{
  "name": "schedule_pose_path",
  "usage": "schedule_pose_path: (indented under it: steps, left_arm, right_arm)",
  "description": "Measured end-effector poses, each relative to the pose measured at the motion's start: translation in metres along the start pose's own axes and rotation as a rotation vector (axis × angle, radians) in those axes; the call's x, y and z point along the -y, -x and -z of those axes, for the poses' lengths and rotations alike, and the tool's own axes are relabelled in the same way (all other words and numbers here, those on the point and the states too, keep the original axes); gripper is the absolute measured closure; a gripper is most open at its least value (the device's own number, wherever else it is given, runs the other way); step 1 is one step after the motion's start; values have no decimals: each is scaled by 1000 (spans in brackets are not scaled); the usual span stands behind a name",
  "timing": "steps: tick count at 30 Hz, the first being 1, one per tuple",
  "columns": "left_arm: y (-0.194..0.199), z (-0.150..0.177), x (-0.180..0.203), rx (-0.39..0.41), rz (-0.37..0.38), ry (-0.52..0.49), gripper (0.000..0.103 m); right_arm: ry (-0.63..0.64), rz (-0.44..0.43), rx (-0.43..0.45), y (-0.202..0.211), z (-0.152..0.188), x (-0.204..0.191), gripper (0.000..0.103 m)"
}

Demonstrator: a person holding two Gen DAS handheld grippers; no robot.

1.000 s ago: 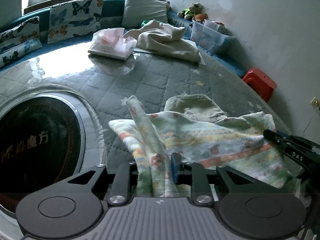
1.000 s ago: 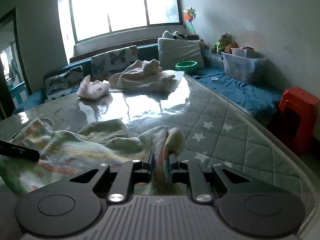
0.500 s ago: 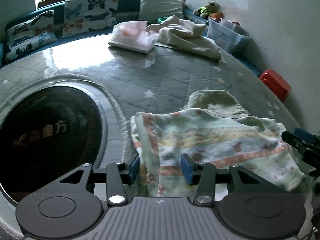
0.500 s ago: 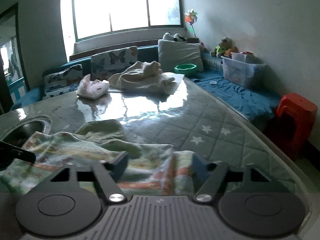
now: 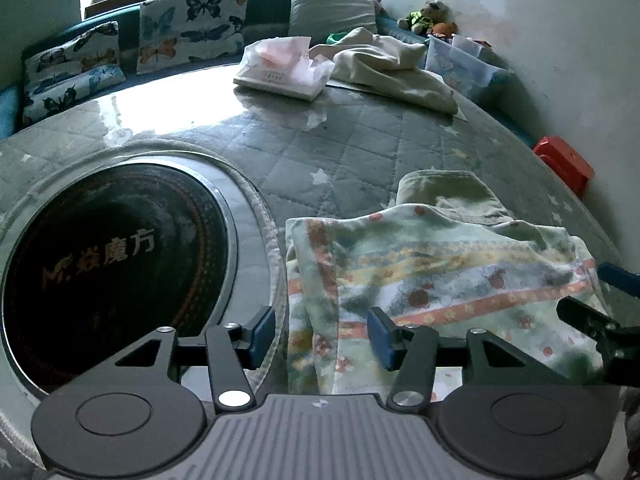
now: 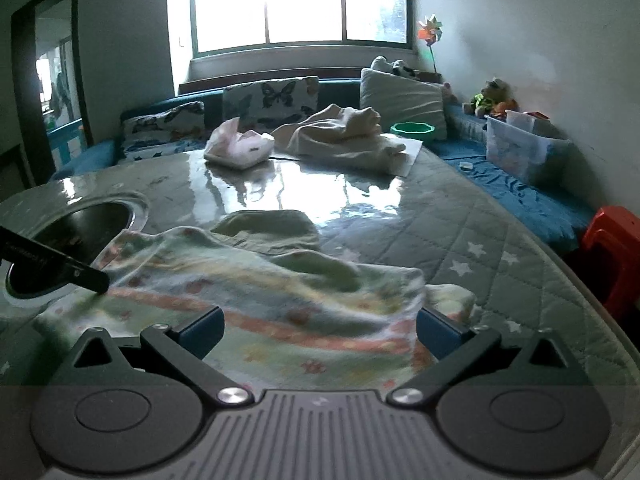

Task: Fold clothes
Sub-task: 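Open both grippers and release the folded shirt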

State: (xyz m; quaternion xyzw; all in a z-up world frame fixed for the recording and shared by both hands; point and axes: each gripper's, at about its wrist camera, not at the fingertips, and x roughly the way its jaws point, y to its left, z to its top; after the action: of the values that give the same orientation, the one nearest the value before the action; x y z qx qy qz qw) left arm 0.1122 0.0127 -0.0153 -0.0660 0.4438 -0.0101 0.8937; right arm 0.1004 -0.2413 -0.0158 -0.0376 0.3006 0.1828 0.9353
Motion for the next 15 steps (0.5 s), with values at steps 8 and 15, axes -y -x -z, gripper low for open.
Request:
schedule_pose_path:
  steps: [8,15]
  left_arm:
    - [13,12,5,33,6,-15,28]
    - [26,22,10,86,9,-36,10]
  right_arm:
    - [-12,-60,3,16,13,-11,0]
    - [-18,-111,26,29,20,-18,0]
